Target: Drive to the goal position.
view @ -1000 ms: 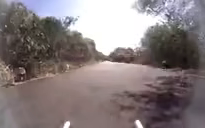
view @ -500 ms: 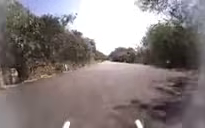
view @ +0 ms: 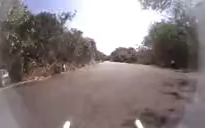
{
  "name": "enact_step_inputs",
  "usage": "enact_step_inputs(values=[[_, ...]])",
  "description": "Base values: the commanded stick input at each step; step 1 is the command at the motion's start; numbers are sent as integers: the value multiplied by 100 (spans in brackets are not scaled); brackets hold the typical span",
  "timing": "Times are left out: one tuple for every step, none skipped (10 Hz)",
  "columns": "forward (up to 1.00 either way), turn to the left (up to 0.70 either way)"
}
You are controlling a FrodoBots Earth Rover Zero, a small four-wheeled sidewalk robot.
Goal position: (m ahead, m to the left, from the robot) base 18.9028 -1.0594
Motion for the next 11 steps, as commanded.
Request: enact_step_inputs(values=[[85,0],[85,0],[85,0],[85,0],[85,0],[85,0],[85,0],[85,0],[85,0],[85,0],[85,0]])
